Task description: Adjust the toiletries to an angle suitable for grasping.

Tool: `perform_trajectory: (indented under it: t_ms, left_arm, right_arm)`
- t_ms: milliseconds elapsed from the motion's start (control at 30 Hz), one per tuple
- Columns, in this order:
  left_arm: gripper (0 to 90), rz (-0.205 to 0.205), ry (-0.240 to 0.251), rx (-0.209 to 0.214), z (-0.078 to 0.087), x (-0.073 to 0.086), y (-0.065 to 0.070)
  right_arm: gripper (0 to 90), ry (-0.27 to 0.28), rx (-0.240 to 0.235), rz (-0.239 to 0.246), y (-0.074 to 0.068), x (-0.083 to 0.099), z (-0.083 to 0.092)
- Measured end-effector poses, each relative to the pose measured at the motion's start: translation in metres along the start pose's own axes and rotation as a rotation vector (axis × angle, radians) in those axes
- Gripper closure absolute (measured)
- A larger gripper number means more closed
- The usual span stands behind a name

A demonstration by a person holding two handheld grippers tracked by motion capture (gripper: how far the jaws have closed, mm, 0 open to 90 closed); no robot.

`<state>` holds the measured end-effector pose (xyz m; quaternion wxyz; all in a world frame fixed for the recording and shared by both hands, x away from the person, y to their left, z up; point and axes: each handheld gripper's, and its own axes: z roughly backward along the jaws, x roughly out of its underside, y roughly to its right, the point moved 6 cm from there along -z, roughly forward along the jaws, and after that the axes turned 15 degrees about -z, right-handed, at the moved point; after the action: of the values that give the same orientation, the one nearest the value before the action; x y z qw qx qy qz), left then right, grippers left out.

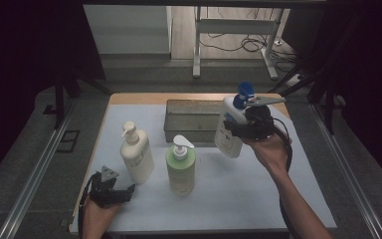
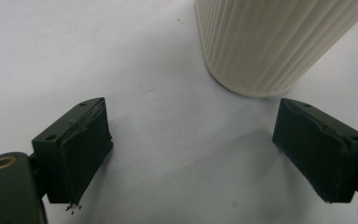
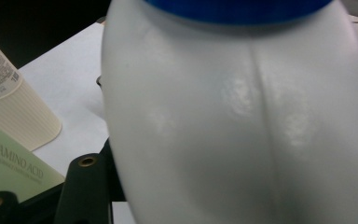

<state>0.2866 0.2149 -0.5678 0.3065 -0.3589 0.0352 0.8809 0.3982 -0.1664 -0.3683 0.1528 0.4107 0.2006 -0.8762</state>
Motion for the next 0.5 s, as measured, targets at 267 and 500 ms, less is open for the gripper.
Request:
perform_trajectory:
  t_ms: [267, 500]
  left_arm:
    - [10.9, 0.001, 0.001, 0.000, 0.000, 0.000, 0.000]
    - [10.9, 0.001, 0.000, 0.000, 0.000, 0.000, 0.000]
  right_arm:
    - [40.4, 0.005, 0.000, -0.003, -0.007, -0.009, -0.008]
    - [40.5, 0.009, 0.002, -0.009, -0.009, -0.016, -0.017]
